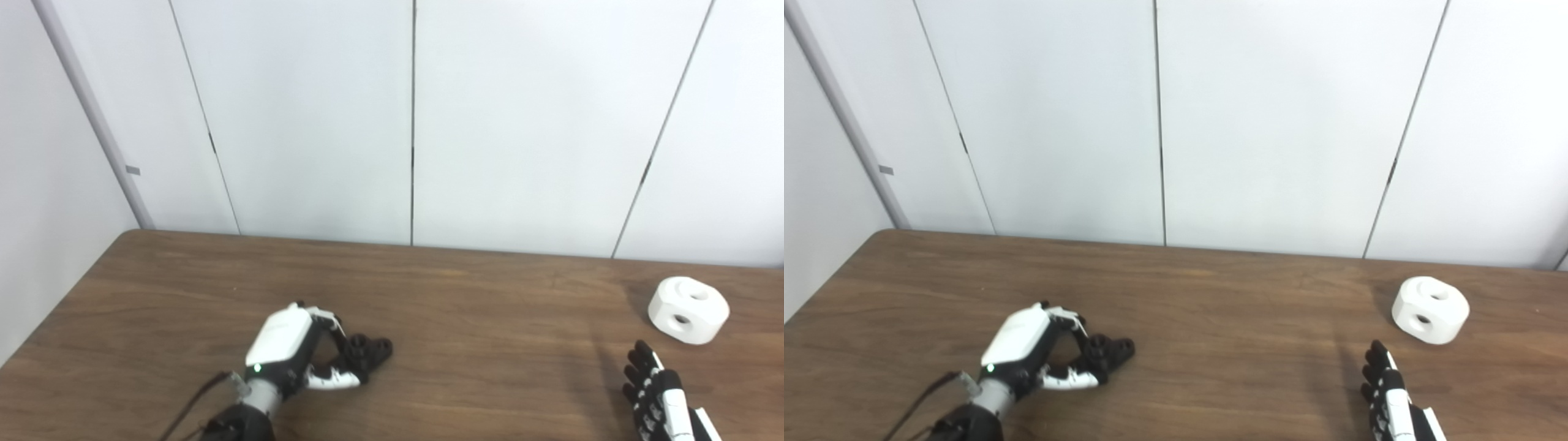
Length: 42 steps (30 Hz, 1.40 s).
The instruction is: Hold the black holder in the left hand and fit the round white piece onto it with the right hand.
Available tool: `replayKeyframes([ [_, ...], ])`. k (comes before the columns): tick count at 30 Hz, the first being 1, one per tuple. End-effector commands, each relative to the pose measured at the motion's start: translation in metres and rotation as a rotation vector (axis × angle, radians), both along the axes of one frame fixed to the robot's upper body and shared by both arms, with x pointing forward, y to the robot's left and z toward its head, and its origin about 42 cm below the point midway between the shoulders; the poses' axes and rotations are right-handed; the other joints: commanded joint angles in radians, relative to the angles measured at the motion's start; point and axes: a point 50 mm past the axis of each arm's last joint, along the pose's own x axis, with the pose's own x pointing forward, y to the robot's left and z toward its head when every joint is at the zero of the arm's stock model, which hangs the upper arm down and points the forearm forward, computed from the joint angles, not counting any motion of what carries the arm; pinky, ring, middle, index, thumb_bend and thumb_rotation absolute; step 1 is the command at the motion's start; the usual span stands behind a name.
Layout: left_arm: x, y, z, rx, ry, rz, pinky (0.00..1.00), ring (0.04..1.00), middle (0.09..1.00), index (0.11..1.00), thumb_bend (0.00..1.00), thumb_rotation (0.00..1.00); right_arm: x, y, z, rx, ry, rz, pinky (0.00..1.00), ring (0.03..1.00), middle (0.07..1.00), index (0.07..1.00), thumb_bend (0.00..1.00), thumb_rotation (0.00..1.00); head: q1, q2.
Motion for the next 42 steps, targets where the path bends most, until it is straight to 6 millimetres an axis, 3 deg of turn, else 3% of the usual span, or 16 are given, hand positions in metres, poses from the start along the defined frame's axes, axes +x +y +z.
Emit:
replayKeyframes([
  [1,-0.006,-0.016,0.007,0.021,-0.035,-0.084,1.0,0.878,0.787,0.487,0.52,0.05,0.005,0.007,0.017,0.014,-0.064,0.025,1.0,1.0,1.0,1.0,0.61,1.0,-0.006,0.005],
  [7,-0.028,-0.043,0.004,0.049,-0.052,-0.171,0.99,0.874,0.786,0.487,0.52,0.05,0.005,0.012,0.023,0.005,-0.063,0.026,1.0,1.0,1.0,1.0,0.63,1.0,-0.03,0.031],
  [21,-0.066,-0.069,-0.011,0.041,-0.041,-0.236,0.99,0.871,0.779,0.486,0.52,0.05,0.0,0.016,0.039,-0.002,-0.071,0.023,1.0,1.0,0.999,1.0,0.65,1.0,-0.106,0.109],
  [29,-0.074,-0.074,-0.018,0.033,-0.017,-0.247,1.0,0.875,0.783,0.486,0.52,0.05,-0.004,0.007,0.049,-0.019,-0.076,-0.007,1.0,1.0,1.0,1.0,0.65,1.0,-0.134,0.13],
  [39,-0.073,-0.075,-0.025,0.027,0.002,-0.248,1.0,0.88,0.788,0.486,0.52,0.05,-0.001,-0.006,0.052,-0.074,-0.088,-0.07,1.0,0.976,0.972,0.987,0.64,1.0,-0.155,0.124],
  [42,-0.072,-0.074,-0.027,0.024,-0.001,-0.246,1.0,0.879,0.787,0.486,0.52,0.05,0.0,-0.01,0.054,-0.078,-0.095,-0.09,1.0,0.961,0.957,0.972,0.62,0.94,-0.165,0.122],
])
